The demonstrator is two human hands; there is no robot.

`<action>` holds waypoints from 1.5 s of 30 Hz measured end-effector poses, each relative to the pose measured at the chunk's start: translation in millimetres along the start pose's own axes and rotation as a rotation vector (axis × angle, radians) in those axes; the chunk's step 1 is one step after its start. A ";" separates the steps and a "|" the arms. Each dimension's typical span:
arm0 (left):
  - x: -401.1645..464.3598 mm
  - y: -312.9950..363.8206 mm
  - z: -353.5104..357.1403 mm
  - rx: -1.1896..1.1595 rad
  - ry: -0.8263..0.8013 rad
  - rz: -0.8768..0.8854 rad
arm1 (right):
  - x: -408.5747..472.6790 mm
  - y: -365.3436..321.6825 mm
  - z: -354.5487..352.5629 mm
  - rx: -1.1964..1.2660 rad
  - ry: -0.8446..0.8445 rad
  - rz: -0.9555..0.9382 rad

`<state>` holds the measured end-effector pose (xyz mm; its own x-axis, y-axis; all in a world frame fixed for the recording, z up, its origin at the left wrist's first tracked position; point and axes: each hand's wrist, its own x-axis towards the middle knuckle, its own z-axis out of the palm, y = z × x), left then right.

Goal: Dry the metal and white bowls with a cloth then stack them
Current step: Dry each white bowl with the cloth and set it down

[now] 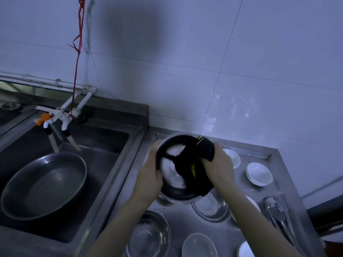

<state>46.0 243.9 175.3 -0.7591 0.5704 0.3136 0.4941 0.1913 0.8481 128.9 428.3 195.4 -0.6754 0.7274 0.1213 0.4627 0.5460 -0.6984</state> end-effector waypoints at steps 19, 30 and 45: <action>12.1 -1.0 -21.1 0.230 -0.278 0.034 | -7.4 -0.7 13.6 -0.284 -0.010 -0.250; 8.1 11.9 -23.0 0.209 0.334 -0.141 | -13.6 -9.2 10.3 -0.119 0.231 -0.265; 31.6 31.6 -6.3 -0.858 0.213 -0.561 | -44.8 -1.0 2.9 0.410 0.055 -0.159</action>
<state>34.9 263.0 214.7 -0.8867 0.4066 -0.2201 -0.3551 -0.2940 0.8874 157.0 394.0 188.6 -0.6830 0.6748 0.2794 0.0817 0.4507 -0.8889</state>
